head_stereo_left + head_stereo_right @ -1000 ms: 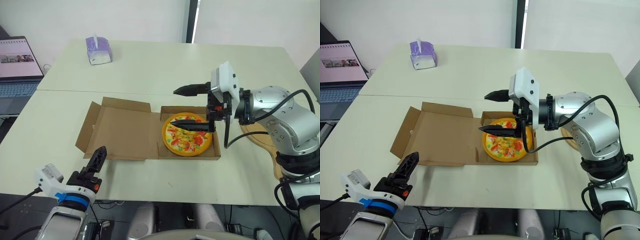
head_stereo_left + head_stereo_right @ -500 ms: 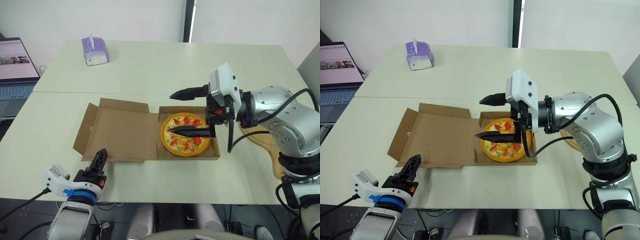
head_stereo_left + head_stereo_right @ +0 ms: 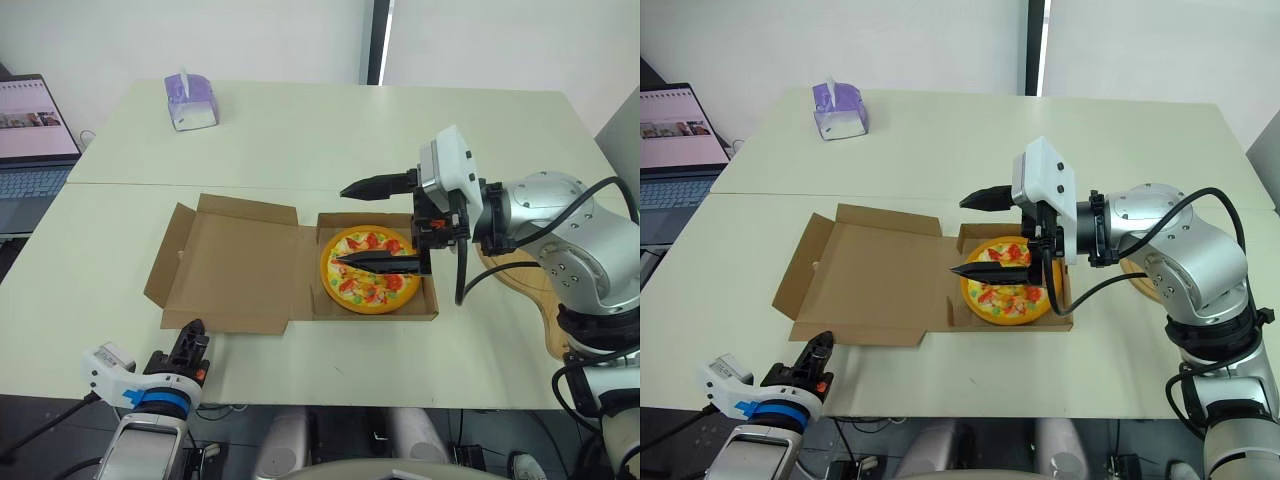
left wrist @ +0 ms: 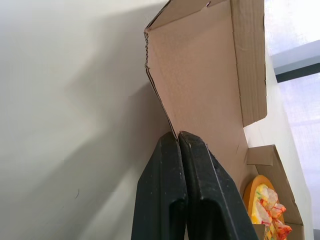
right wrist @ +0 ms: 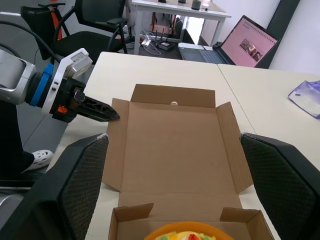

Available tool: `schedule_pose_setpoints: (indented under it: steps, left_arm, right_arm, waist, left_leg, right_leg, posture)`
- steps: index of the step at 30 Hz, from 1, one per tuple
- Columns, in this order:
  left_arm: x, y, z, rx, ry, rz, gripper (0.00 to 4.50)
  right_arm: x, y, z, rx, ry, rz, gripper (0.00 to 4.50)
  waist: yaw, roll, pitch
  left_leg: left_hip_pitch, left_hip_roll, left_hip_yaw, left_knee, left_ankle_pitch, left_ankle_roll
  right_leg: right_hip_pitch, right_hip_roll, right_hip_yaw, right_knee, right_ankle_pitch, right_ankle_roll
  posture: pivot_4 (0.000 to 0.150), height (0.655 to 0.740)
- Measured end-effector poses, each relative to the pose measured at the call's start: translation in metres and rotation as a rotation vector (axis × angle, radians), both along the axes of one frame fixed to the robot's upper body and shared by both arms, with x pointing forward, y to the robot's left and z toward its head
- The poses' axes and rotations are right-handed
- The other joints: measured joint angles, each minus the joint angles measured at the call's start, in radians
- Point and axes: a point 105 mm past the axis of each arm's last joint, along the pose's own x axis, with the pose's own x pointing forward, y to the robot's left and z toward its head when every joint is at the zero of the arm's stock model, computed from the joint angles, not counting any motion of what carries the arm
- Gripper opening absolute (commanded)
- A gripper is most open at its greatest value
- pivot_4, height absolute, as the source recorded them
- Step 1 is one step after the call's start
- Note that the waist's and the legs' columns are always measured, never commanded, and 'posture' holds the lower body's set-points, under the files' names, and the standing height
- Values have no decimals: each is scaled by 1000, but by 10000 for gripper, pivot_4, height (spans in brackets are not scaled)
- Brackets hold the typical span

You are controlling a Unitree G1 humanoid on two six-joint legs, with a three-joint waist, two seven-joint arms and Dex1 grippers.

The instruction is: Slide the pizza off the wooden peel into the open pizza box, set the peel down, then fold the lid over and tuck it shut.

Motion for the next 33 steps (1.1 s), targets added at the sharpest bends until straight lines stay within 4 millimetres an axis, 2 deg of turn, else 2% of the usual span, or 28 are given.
schedule_pose_setpoints:
  steps: [2, 5, 9, 15, 22, 28, 33]
  left_arm:
    - [0, 3, -1, 6, 1, 3, 6300]
    - [0, 11, -1, 29, 11, 22, 15614]
    - [3, 26, 5, 69, -7, 52, 15614]
    - [5, 32, 5, 78, -2, 57, 15614]
    - [9, 30, 1, 80, -3, 17, 15614]
    - [-1, 25, -13, 48, 54, 13, 15614]
    - [2, 23, -11, 50, 37, -4, 15614]
  right_arm:
    - [1, 0, 0, 1, 2, -2, 45000]
    - [1, 0, 0, 4, 1, -3, 45000]
    - [1, 0, 1, 9, -6, 1, 45000]
    - [2, 1, -1, 10, 3, 4, 45000]
    - [2, 2, 0, 8, 3, 8, 45000]
    - [3, 2, 0, 4, 0, 4, 45000]
    - [3, 1, -1, 0, -2, -1, 45000]
  waist:
    - [0, 0, 0]
    - [1, 0, 0]
    - [1, 0, 0]
    - [1, 0, 0]
    - [1, 0, 0]
    - [1, 0, 0]
    - [1, -1, 1]
  left_leg:
    - [0, 0, 0, 0, 0, 0]
    - [0, 0, -1, 0, 0, 0]
    - [0, 0, -1, 0, 0, 0]
    - [0, 0, -1, 0, 0, 0]
    - [0, 0, -1, 0, 0, 0]
    - [0, 0, -1, 0, 0, 0]
    - [0, 0, -1, 0, 0, 0]
  right_leg:
    - [0, 0, 0, 0, 0, 0]
    - [0, 0, 0, 0, 0, 0]
    - [0, 0, 0, 0, 0, 0]
    - [0, 0, 0, 0, 0, 0]
    - [0, 0, 0, 0, 0, 0]
    - [0, 0, 0, -1, 0, 0]
    - [0, 0, 0, -1, 0, 0]
  posture:
    - [1500, 7400]
    - [1500, 7400]
    - [1500, 7400]
    - [1500, 7400]
    - [1500, 7400]
    - [1500, 7400]
    - [1500, 7400]
